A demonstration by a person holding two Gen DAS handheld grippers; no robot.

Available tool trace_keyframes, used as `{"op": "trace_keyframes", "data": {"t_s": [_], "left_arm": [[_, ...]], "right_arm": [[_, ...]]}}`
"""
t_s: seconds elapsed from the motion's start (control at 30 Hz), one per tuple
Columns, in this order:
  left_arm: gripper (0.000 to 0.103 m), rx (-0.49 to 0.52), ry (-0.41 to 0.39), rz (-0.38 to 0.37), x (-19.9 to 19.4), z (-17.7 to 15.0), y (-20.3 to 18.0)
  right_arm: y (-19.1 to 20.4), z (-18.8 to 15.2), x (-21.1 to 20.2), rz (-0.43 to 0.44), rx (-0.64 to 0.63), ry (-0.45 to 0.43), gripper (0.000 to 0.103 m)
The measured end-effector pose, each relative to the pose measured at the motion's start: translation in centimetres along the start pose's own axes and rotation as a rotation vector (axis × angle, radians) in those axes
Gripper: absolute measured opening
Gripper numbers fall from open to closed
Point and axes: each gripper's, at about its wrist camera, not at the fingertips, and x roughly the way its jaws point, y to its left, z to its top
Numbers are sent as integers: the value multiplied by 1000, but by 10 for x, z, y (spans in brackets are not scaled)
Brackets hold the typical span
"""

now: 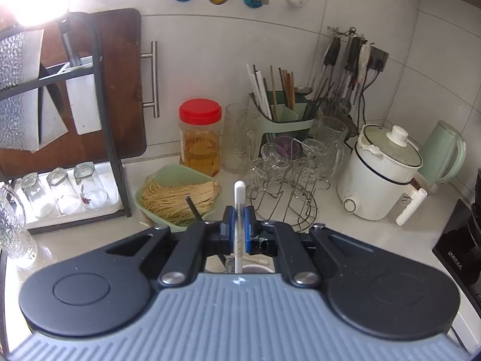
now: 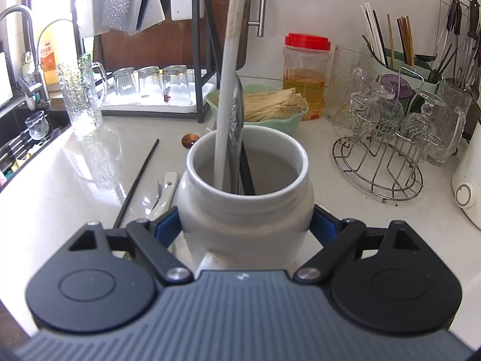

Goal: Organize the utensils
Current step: 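Lower the white stick into the white jar and open the left tool, then move the left tool to the copper spoon on the counter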

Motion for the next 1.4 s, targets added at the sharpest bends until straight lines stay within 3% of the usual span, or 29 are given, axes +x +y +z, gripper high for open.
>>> {"op": "trace_keyframes", "data": {"t_s": [0.1,0.17,0.23,0.4,0.57,0.83,1.3,1.4], "left_arm": [[12,-28,5,-12,-2,3,6],[28,-28,-1,3,-6,6,8],[32,-32,-20,9,-13,8,11],[33,-58,-57,40,-31,10,24],[33,-102,-45,91,-40,-1,49],[33,-167,49,156,-34,-41,86],[33,-219,182,138,-1,-89,112],[39,-258,212,133,10,-96,123]], "right_arm": [[0,0,0,0,0,-1,91],[0,0,0,0,0,-1,91],[0,0,0,0,0,-1,91],[0,0,0,-1,-1,-1,91],[1,1,1,-5,-2,3,91],[1,2,1,-8,7,12,91],[2,6,3,-15,5,48,91],[1,7,3,-16,11,53,91]]}}
